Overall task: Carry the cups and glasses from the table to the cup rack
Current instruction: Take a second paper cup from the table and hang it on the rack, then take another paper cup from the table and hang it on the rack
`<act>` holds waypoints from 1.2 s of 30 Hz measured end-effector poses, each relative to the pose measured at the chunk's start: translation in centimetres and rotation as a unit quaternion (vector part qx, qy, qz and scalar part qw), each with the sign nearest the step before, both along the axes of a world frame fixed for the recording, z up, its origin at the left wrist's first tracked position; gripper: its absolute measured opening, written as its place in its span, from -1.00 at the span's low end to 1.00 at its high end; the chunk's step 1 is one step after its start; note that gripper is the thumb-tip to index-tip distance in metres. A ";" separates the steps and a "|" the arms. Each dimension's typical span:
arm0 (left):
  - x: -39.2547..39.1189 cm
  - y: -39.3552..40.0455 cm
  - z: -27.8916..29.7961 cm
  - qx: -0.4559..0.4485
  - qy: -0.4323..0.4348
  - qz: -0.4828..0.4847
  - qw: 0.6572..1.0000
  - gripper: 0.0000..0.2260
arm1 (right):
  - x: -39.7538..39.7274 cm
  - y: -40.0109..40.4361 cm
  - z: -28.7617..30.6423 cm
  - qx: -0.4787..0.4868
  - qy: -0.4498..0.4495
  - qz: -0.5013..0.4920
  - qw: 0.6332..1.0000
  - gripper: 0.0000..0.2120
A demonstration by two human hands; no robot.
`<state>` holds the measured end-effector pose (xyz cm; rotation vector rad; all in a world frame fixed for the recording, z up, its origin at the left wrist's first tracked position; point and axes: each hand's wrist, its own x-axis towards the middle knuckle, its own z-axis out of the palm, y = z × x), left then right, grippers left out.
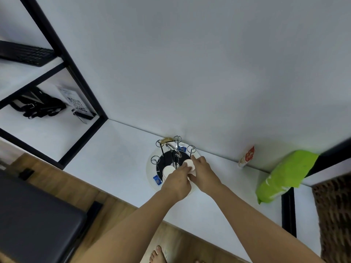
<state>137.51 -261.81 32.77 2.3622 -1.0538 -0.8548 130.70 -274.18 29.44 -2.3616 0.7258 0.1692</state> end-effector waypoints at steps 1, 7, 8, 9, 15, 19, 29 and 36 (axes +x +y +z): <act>0.0 0.0 0.2 -0.006 0.006 0.010 1.000 -0.49 | -0.2 0.0 0.4 -0.009 0.002 0.005 1.000 -0.31; 0.8 -0.5 3.9 -0.066 -0.012 0.046 0.997 -0.57 | -0.9 -1.6 5.5 -0.032 -0.026 0.046 0.998 -0.52; 1.1 -0.8 4.9 -0.085 -0.020 0.050 0.995 -0.59 | -0.8 -2.0 6.9 -0.031 -0.045 0.044 0.998 -0.58; 1.3 -1.1 6.2 -0.105 -0.029 0.054 0.993 -0.61 | -0.6 -2.5 8.3 -0.032 -0.066 0.039 0.997 -0.63; 3.2 -2.4 15.9 -0.210 -0.116 0.053 0.969 -0.65 | 1.0 -4.1 18.3 -0.065 -0.177 0.039 0.981 -0.72; 4.3 -2.2 24.6 -0.303 -0.191 0.063 0.932 -0.63 | 0.9 -4.1 27.6 -0.130 -0.258 0.067 0.955 -0.64; 2.6 1.8 34.2 -0.395 -0.250 0.134 0.874 -0.54 | -1.2 -1.8 38.8 -0.137 -0.403 0.069 0.902 -0.46; 1.1 7.3 31.0 -0.377 -0.244 0.214 0.868 -0.60 | 0.6 2.3 37.0 -0.066 -0.411 0.129 0.900 -0.54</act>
